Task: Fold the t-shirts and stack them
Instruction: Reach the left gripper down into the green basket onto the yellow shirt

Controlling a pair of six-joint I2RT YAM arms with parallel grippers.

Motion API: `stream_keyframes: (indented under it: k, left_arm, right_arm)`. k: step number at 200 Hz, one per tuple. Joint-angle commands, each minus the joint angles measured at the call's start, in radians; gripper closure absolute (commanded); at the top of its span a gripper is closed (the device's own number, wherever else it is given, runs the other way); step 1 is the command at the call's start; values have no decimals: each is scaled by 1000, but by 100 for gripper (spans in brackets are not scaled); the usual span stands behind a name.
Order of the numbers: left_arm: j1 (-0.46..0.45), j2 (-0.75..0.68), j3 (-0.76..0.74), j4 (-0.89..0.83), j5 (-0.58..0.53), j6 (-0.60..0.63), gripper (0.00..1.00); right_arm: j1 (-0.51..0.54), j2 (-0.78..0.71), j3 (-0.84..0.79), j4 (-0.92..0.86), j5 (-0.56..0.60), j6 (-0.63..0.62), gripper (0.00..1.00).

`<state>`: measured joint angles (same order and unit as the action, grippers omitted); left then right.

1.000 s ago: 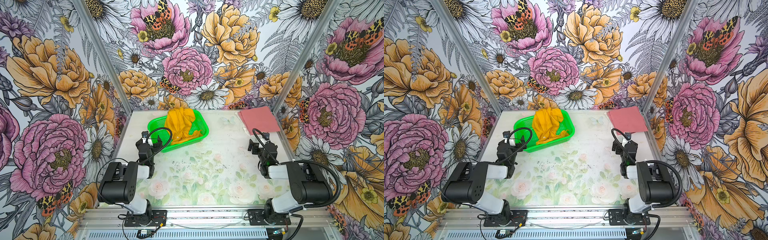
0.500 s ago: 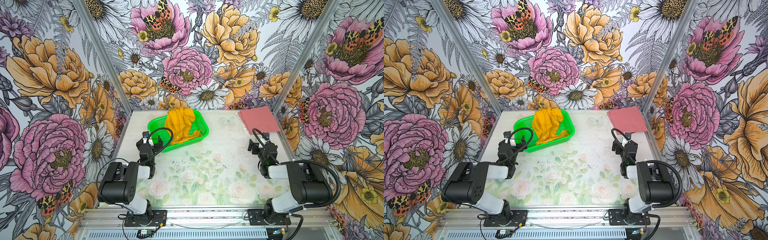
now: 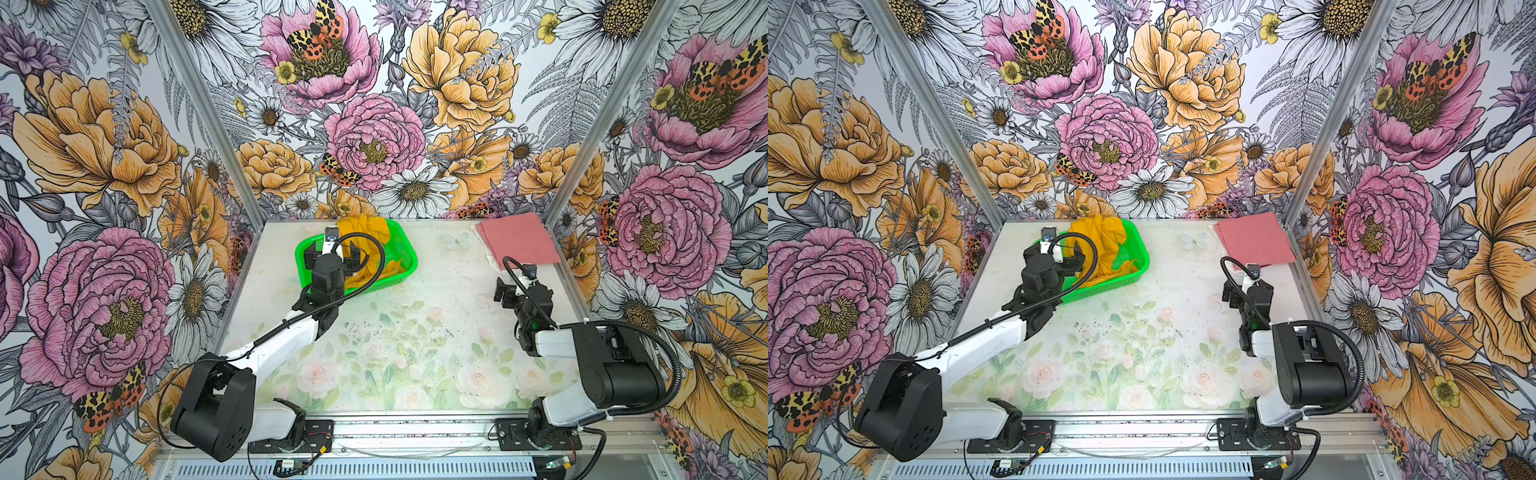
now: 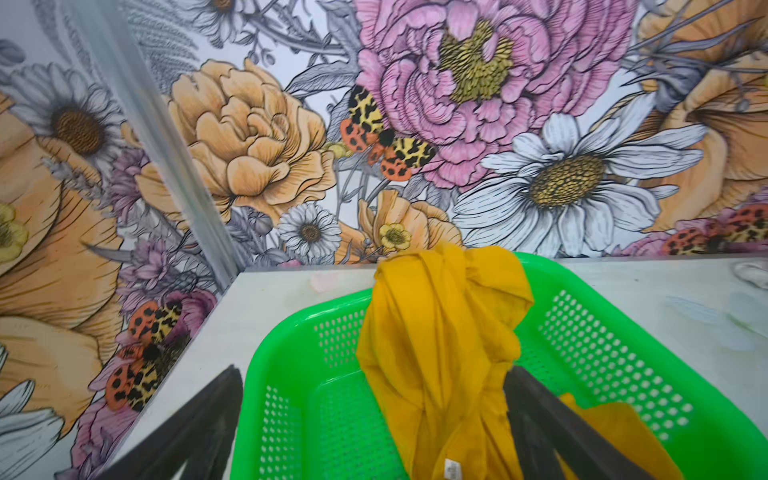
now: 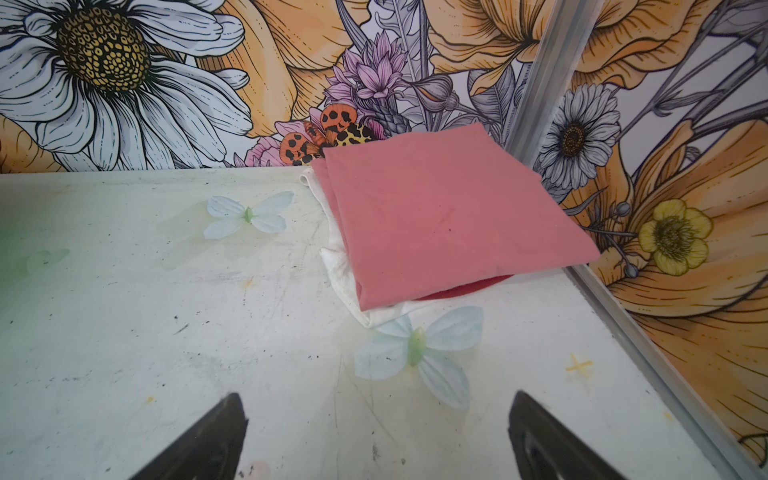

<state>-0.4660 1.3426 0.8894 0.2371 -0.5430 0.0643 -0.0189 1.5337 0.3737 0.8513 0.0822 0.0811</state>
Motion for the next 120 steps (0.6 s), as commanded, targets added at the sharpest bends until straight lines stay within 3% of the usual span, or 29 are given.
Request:
stream_keyframes:
  k: [1, 35, 54, 85, 120]
  left_arm:
    - [-58, 98, 175, -431, 73, -131, 1]
    - [-119, 293, 386, -561, 93, -229, 1]
    - [-97, 419, 524, -651, 165, -294, 1]
    - [-61, 629, 733, -771, 124, -321, 1]
    - [16, 798, 897, -828, 186, -369, 1]
  right_arm:
    - [5, 5, 25, 9, 14, -6, 0]
    - [8, 5, 25, 9, 17, -6, 4]
    - [7, 4, 26, 9, 16, -7, 4]
    - [7, 5, 25, 8, 15, -7, 2]
    - [6, 5, 27, 6, 16, -6, 2]
